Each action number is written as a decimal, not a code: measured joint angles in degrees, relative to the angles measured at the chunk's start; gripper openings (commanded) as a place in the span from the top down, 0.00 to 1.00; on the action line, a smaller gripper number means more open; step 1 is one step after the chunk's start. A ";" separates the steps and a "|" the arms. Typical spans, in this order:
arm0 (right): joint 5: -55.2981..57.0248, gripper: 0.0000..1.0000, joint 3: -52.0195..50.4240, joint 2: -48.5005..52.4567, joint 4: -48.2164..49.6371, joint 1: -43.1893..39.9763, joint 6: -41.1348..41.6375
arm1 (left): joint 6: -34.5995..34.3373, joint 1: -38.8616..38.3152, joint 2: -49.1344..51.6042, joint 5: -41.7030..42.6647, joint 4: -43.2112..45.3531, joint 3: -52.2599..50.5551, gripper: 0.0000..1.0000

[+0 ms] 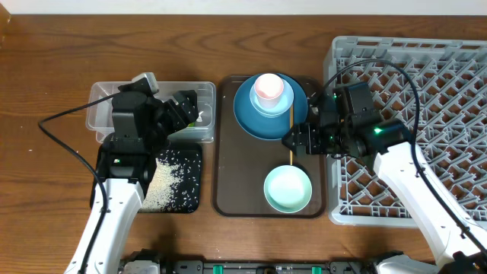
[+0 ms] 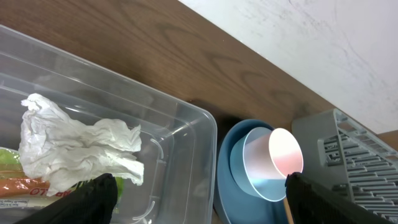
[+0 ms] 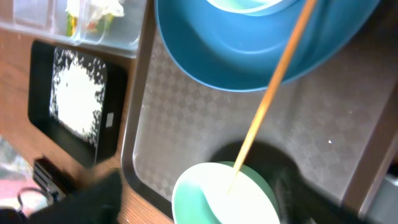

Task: Sort waste into correct bins and load items into the dishwasher rack
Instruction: 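Return the right gripper to the plate and grasp the second chopstick, then carry the second chopstick into the gray rack and release it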

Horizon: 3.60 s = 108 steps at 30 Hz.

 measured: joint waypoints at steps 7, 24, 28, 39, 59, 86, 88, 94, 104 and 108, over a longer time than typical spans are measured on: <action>7.85 0.73 0.00 0.13 0.17 2.36 8.04 | 0.00 0.00 0.00 0.00 0.00 0.00 0.11; 25.20 0.72 0.00 9.20 3.89 10.91 17.77 | 0.00 0.00 0.00 0.00 0.00 0.00 0.11; 25.90 0.72 0.00 11.98 4.00 10.88 18.56 | 0.00 0.00 0.00 0.00 0.00 0.00 0.11; 24.44 0.79 0.00 13.77 4.04 10.91 19.32 | 0.00 0.00 0.00 0.00 0.00 0.00 0.11; 23.78 0.99 0.00 13.77 3.89 12.61 20.24 | 0.00 0.00 0.00 0.00 0.00 0.00 0.11; 23.93 0.99 0.00 -0.52 -5.70 5.62 15.28 | 0.00 0.00 0.00 0.00 0.00 0.00 0.11; 24.04 0.99 0.00 -2.25 -7.28 4.31 13.79 | 0.00 0.00 0.00 0.00 0.00 0.00 0.11; 24.17 0.99 0.00 -6.10 -11.17 -0.52 9.20 | 0.00 0.00 0.00 0.00 0.00 0.00 0.11; 24.24 0.99 0.00 -6.64 -14.01 -3.91 2.47 | 0.00 0.00 0.00 0.00 0.00 0.00 0.11; 25.38 0.99 0.00 -6.64 -14.95 -3.91 1.27 | 0.00 0.00 0.00 0.00 -0.02 0.00 0.11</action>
